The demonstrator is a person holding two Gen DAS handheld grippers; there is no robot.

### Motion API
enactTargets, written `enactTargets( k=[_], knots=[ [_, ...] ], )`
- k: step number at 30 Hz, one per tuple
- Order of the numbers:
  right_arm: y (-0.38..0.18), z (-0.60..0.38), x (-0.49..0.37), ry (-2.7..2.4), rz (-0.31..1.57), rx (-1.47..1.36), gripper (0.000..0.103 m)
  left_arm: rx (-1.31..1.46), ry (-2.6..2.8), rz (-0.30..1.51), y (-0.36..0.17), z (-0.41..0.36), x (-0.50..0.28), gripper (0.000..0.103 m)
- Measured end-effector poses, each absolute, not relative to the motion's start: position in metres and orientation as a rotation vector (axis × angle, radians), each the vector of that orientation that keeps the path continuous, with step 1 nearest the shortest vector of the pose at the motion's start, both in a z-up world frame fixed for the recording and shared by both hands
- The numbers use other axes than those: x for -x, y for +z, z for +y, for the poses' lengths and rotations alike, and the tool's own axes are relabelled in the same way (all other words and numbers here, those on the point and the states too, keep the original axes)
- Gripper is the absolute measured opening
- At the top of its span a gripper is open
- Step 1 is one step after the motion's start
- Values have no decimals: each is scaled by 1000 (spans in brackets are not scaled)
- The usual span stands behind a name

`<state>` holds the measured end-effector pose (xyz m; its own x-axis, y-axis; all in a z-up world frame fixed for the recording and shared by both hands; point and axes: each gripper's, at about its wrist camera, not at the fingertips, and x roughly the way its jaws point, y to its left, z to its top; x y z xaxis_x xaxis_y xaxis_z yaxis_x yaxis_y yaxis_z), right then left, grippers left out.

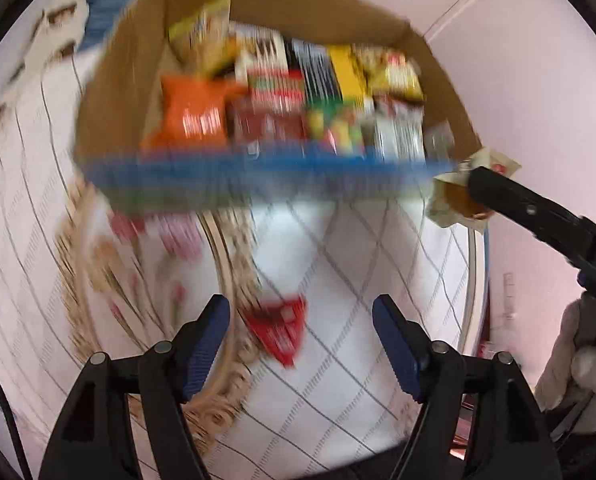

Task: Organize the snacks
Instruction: 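Carry both items into the box, open both tools, and lift away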

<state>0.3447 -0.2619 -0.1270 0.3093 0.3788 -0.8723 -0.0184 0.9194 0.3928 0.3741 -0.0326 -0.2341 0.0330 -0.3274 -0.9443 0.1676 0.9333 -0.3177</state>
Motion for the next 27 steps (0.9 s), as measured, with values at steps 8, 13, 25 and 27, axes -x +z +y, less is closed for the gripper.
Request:
enactTargets(
  k=[8, 13, 25, 27],
  knots=[
    [-161, -284, -307, 188, 1287, -413, 49, 200, -319, 1672, -324, -38, -357, 72],
    [-175, -288, -291, 155, 1305, -404, 49, 126, -294, 1628, -337, -50, -354, 40],
    [-116, -281, -321, 262, 1190, -419, 49, 182, -382, 1373, -198, -44, -360, 38],
    [-102, -275, -344, 279, 1157, -394, 49, 154, -385, 1314, -172, -46, -385, 38]
  ],
)
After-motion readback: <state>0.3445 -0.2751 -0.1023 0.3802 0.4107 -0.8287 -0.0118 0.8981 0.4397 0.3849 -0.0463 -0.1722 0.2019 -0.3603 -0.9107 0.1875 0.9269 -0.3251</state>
